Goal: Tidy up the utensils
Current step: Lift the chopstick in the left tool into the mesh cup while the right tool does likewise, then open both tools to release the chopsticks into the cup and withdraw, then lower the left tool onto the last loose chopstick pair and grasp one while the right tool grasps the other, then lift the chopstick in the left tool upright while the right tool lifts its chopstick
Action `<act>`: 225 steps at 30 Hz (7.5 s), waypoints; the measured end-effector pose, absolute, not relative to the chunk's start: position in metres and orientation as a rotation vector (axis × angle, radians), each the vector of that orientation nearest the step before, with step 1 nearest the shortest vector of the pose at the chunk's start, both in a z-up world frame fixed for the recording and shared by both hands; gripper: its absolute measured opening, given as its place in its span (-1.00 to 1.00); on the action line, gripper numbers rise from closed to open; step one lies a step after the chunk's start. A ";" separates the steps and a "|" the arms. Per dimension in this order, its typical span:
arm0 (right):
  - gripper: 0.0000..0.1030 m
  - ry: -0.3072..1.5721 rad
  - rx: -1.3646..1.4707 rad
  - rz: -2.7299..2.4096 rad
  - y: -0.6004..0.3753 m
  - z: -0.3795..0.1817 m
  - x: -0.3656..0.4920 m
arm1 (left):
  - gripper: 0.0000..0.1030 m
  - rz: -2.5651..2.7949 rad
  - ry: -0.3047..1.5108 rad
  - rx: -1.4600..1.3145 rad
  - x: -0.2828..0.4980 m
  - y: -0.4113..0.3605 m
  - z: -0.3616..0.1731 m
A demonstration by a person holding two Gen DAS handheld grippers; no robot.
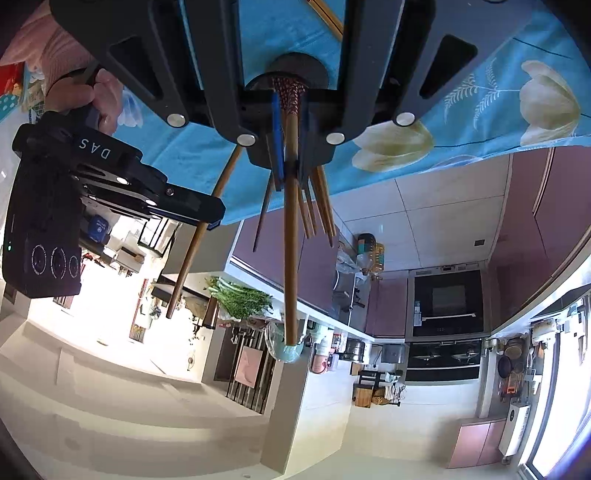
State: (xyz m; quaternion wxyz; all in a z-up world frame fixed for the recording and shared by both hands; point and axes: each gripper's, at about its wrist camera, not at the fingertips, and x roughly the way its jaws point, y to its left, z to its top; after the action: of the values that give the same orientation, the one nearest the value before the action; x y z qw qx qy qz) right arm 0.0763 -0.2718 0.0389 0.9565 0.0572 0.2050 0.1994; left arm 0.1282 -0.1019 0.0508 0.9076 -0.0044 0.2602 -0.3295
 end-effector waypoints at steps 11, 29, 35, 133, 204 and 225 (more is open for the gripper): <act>-0.89 0.567 0.117 0.423 -0.264 0.004 0.099 | -0.85 -0.705 0.688 0.083 0.143 -0.117 0.014; -0.85 0.625 0.153 0.410 -0.259 -0.016 0.121 | -0.77 -0.695 0.794 0.044 0.181 -0.129 -0.009; -0.84 0.622 0.162 0.417 -0.260 -0.017 0.114 | -0.58 -0.674 0.755 0.038 0.169 -0.122 -0.008; -0.63 0.885 -0.006 0.457 -0.168 -0.124 0.080 | -0.74 -0.483 0.951 0.057 0.121 -0.057 -0.125; -0.89 0.860 0.132 0.506 -0.190 -0.112 0.068 | -0.85 -0.415 0.902 0.084 0.115 -0.071 -0.116; -0.89 0.709 0.132 0.546 -0.199 -0.070 0.040 | -0.85 -0.468 0.800 0.000 0.094 -0.051 -0.071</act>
State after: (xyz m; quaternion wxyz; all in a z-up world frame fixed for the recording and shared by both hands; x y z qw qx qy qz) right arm 0.0400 -0.1992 -0.0698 0.8994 0.0639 0.3426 0.2639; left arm 0.0939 -0.0506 -0.0713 0.8945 0.0000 0.3858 -0.2257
